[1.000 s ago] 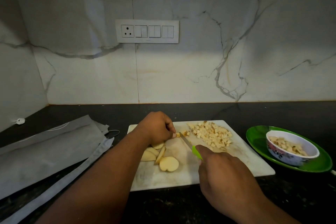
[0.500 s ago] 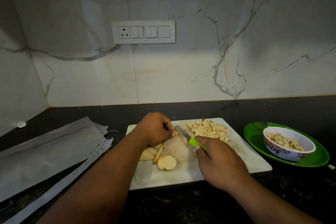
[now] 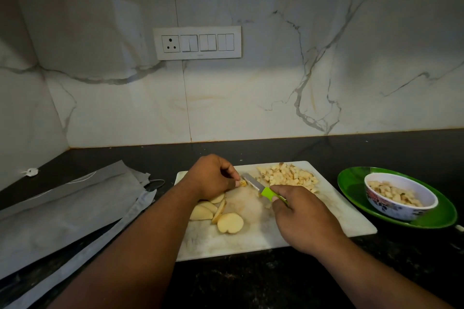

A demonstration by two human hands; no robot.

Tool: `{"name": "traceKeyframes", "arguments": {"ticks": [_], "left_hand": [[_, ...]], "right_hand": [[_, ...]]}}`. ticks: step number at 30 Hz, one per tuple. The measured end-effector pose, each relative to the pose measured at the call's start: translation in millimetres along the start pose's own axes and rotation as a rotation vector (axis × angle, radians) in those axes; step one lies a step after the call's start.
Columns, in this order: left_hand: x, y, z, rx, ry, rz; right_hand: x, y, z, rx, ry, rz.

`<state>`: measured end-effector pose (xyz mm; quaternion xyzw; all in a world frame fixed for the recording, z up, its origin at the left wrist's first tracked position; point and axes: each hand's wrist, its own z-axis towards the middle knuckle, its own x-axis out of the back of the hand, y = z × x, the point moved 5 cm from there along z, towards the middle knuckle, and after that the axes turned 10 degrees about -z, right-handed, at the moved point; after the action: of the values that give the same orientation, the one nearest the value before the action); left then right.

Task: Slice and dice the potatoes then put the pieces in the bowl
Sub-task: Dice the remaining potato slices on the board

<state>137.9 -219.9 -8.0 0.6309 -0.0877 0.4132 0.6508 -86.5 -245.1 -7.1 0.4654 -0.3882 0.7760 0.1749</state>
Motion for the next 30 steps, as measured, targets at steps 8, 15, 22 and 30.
{"name": "traceKeyframes", "arguments": {"ticks": [8, 15, 22, 30], "left_hand": [[2.5, 0.0, -1.0, -0.004, -0.006, 0.002], [0.3, 8.4, -0.3, -0.006, 0.000, 0.081], [-0.3, 11.3, 1.7, 0.016, -0.007, 0.126], [5.6, 7.2, 2.1, 0.046, -0.011, 0.119]], "right_hand": [[2.5, -6.3, -3.3, 0.054, 0.066, -0.044], [-1.1, -23.1, -5.8, 0.124, 0.049, -0.209], [-0.3, -32.1, -17.2, 0.177, -0.025, -0.381], [17.0, -43.2, -30.1, 0.209, 0.066, -0.438]]}}
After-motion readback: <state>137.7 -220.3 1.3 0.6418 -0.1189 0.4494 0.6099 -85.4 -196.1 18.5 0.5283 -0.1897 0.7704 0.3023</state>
